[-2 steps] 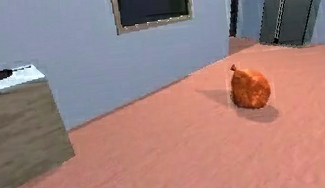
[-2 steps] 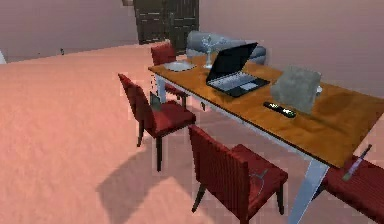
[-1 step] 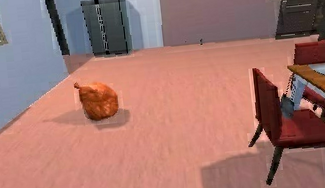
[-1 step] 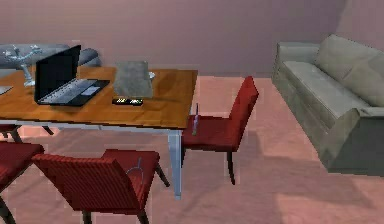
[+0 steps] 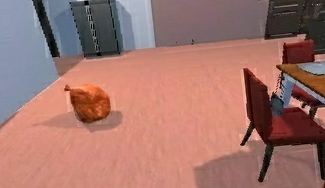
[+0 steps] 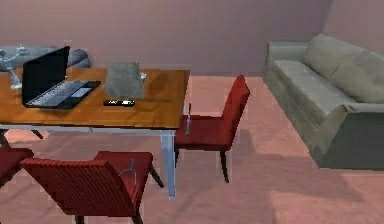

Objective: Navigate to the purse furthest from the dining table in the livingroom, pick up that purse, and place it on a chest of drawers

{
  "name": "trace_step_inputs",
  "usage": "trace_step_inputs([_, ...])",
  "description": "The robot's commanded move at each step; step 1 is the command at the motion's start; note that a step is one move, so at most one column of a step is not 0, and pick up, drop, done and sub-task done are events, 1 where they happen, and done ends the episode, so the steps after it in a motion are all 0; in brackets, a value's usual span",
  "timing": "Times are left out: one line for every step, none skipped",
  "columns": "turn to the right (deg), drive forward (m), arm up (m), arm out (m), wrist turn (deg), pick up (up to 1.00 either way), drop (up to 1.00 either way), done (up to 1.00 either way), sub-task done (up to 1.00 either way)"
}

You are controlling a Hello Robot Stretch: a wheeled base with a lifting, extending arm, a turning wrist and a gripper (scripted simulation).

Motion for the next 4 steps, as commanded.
trace_step_inputs([0.0,0.90,0.00,0.00,0.0,0.00,0.00,0.00,0.00])
trace_step_inputs([-27.0,0.00,0.00,0.00,0.0,0.00,0.00,0.00,0.00])
trace_step_inputs([-3.0,0.00,0.00,0.00,0.0,0.00,0.00,0.00,0.00])
trace_step_inputs([45.0,0.00,0.00,0.00,0.0,0.00,0.00,0.00,0.00])
